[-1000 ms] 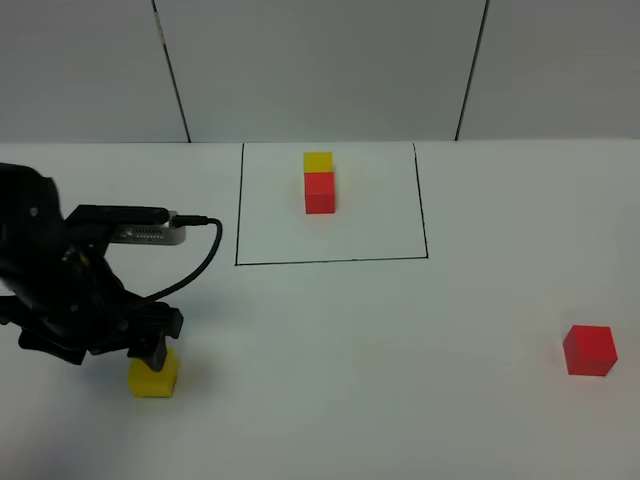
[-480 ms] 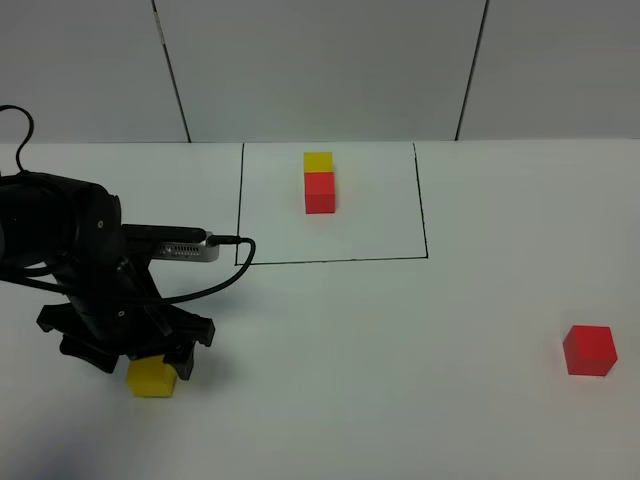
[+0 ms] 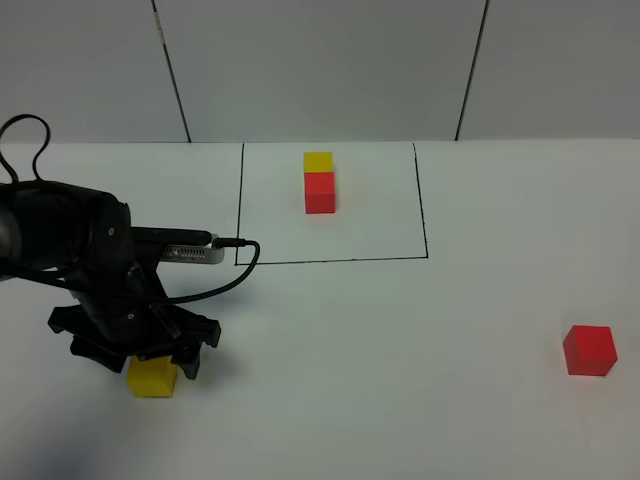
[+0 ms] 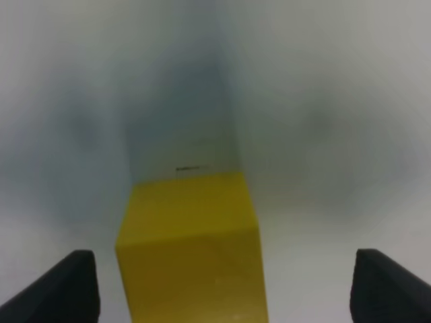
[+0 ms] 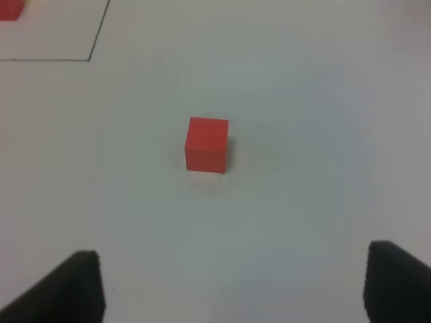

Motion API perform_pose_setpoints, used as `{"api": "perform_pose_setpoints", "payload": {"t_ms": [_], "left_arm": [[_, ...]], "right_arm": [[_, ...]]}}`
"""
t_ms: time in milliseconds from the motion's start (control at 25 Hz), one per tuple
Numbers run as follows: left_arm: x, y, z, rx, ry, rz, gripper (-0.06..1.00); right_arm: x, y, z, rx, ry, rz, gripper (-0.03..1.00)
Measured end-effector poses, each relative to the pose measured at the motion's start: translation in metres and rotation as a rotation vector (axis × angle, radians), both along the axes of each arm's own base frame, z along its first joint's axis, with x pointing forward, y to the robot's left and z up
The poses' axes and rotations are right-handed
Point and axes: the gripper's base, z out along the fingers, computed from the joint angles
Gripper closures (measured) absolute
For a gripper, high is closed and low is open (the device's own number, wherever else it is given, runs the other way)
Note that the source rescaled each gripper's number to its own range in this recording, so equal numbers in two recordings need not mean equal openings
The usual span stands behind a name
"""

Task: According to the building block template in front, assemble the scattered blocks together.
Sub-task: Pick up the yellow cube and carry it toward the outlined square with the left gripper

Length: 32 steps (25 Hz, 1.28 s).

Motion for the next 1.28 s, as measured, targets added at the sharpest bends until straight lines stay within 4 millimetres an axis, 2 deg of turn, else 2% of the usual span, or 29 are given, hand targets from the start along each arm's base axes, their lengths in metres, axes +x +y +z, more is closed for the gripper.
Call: {"api": "perform_pose_setpoints", "payload": {"t_ms": [200,320,400,480,600,920,1280], "left_arm": [[0.001,0.0,-0.015,0.013,0.033,-0.001,0.18],[0.003,-0.001,-0.016,0.009,0.019,-0.001,0.26],[0.003,-0.001,-0.016,0.007,0.013,-0.001,0.39],[0.003,-0.001,-0.016,0.006,0.012,-0.001,0.58],[0.003,-0.001,-0.016,0.007,0.013,-0.002,0.94],[0.009,-0.001,-0.011,0.027,0.001,-0.036,0.94],[0.038,-0.01,0.033,0.062,-0.054,-0.256,0.94]], "right_arm": [[0.0,0.0,0.0,0.0,0.0,0.0,0.35],[0.0,0.0,0.0,0.0,0.0,0.0,0.35],[0.0,0.0,0.0,0.0,0.0,0.0,0.35],[0.0,0.0,0.0,0.0,0.0,0.0,0.35],[0.0,0.0,0.0,0.0,0.0,0.0,0.35],[0.0,0.0,0.0,-0.001,0.0,0.0,0.35],[0.0,0.0,0.0,-0.001,0.0,0.0,0.35]]}}
